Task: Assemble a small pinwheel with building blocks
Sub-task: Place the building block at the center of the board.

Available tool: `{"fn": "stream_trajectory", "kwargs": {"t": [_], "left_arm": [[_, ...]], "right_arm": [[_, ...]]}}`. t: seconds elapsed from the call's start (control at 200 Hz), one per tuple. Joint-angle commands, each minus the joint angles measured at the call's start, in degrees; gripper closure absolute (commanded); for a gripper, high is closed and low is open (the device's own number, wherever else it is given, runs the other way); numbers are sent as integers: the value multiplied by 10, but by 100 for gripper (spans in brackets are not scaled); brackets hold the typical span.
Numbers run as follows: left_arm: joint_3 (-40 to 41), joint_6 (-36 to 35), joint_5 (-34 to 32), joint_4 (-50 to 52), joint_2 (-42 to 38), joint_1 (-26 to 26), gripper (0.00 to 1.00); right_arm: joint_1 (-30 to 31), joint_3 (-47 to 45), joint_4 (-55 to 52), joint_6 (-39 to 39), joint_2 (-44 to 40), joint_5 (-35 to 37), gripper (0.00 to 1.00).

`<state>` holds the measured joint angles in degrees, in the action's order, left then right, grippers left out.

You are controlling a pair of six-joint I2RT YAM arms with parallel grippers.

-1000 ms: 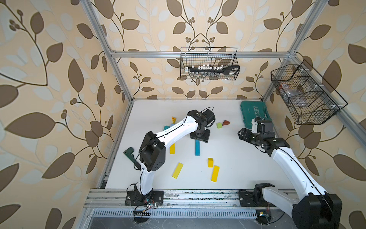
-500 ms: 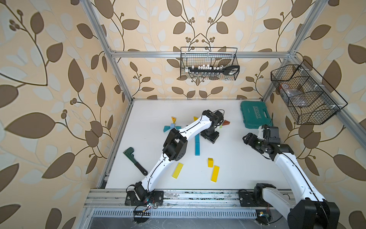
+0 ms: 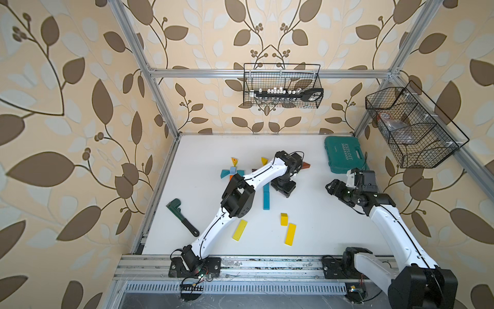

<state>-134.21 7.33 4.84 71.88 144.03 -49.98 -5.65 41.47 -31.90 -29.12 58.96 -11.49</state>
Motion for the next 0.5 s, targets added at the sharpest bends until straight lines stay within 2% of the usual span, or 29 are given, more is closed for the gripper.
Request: {"fn": "stream_trajectory", "kwargs": {"t": [0.0, 0.195, 0.365, 0.495], "left_arm": [[8, -9, -5, 7, -5, -6, 40], [25, -2, -4, -3, -16, -6, 23], [41, 10, 7, -13, -47, -6, 23], [80, 29, 27, -58, -116, -6, 21]], "right_arm": [[-2, 2, -2, 15, 5, -15, 21], [-2, 24, 24, 23, 35, -19, 20], [-1, 73, 16, 41, 75, -52, 20], [16, 76, 16, 56, 75, -57, 20]]}}
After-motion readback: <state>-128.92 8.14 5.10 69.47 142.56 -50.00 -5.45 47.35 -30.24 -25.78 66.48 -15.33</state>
